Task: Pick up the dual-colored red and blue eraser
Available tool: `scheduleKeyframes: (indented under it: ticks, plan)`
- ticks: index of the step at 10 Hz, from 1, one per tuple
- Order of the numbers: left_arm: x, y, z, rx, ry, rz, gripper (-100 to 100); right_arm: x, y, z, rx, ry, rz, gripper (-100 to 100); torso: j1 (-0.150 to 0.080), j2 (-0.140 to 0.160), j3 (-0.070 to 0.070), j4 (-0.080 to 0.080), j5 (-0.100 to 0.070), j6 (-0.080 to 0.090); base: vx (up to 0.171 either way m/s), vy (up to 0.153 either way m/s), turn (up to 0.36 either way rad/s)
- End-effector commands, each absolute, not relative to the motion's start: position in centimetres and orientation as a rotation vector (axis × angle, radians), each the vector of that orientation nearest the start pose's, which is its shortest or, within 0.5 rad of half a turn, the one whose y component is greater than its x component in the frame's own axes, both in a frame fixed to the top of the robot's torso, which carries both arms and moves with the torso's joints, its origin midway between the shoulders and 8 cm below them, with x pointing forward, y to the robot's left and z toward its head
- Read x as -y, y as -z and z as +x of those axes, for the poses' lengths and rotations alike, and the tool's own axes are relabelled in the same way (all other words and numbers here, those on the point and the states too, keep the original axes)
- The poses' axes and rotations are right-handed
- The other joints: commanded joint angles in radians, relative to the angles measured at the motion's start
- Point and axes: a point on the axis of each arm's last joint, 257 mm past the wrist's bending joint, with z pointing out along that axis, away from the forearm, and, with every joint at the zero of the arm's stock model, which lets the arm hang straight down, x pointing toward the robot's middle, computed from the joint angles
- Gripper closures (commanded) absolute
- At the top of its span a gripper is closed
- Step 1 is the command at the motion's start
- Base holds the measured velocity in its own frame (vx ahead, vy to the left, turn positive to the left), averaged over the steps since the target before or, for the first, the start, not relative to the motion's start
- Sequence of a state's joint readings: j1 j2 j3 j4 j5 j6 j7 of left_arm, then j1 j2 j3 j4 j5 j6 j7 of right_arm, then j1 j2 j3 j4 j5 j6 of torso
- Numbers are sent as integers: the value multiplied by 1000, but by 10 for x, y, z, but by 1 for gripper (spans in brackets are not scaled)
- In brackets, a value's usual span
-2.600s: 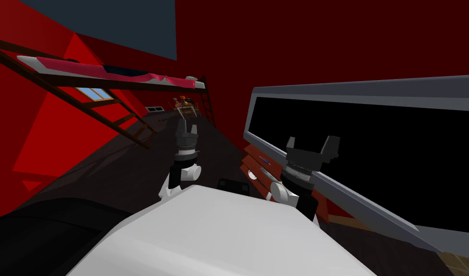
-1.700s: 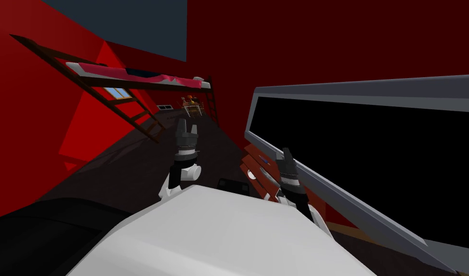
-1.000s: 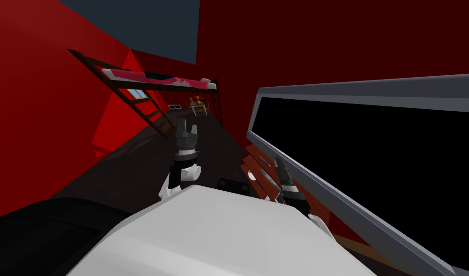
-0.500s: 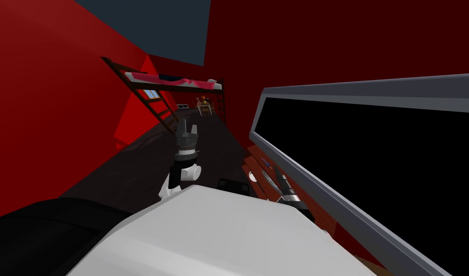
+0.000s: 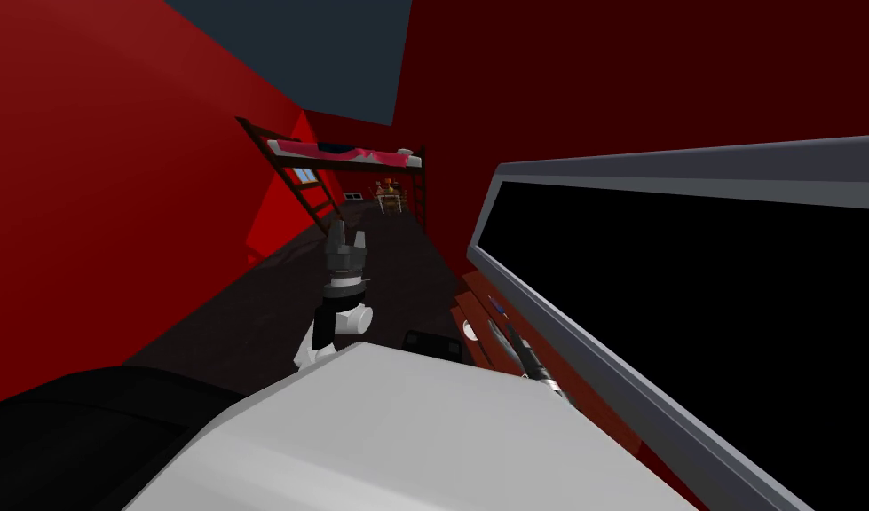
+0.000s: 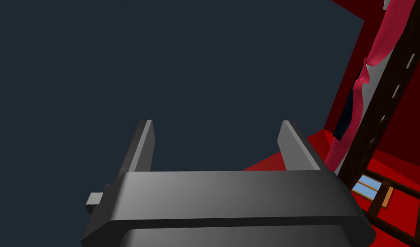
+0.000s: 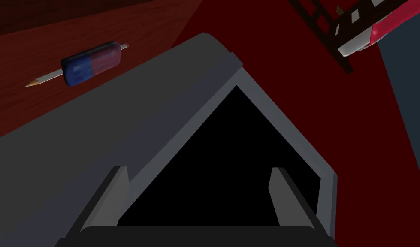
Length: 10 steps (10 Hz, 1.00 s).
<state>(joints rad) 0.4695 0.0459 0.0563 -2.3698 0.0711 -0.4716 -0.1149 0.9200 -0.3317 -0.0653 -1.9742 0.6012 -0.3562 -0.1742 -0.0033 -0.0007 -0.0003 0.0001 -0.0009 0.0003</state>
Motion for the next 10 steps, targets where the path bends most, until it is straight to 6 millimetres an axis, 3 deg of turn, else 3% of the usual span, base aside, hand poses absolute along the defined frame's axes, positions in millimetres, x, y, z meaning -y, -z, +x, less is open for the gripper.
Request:
scheduleKeyframes:
  ticks: [1,2,3,4,5,6,7,8,9,10]
  plan:
    - [-291,-70,327,-569,1219,-547,0,349,337,225,-1828,-534,717,-100,0,0,0,0,0,0,1,-34,293]
    - [-291,-70,327,-569,1219,-547,0,349,339,224,-1840,-524,700,-100,0,0,0,0,0,-1,3,-35,116]
    - [-291,-70,327,-569,1219,-547,0,362,362,198,-1914,-460,723,-100,0,-1,0,0,0,0,0,-28,268]
    - [-291,-70,327,-569,1219,-547,0,361,363,197,-1923,-451,708,-100,1,0,0,0,0,-1,1,-34,110]
    - [-291,-70,327,-569,1219,-547,0,373,383,170,-1996,-387,721,-100,0,-1,0,0,0,0,4,-29,310]
    - [-291,-70,327,-569,1219,-547,0,373,386,168,-2004,-381,715,-100,0,-1,0,0,0,-1,6,-31,132]
    - [-291,-70,327,-569,1219,-547,0,385,405,138,-2078,-317,730,-100,0,-1,-1,0,0,0,16,-27,261]
    - [-291,-70,327,-569,1219,-547,0,384,405,138,-2083,-312,721,-100,1,-1,-1,0,0,0,14,-32,132]
    - [-291,-70,327,-569,1219,-547,0,394,419,109,-2151,-253,723,-100,1,-2,-1,0,0,0,22,-23,270]
    - [-291,-70,327,-569,1219,-547,0,395,422,106,-2159,-247,726,-100,1,-2,-1,0,0,0,22,-21,176]
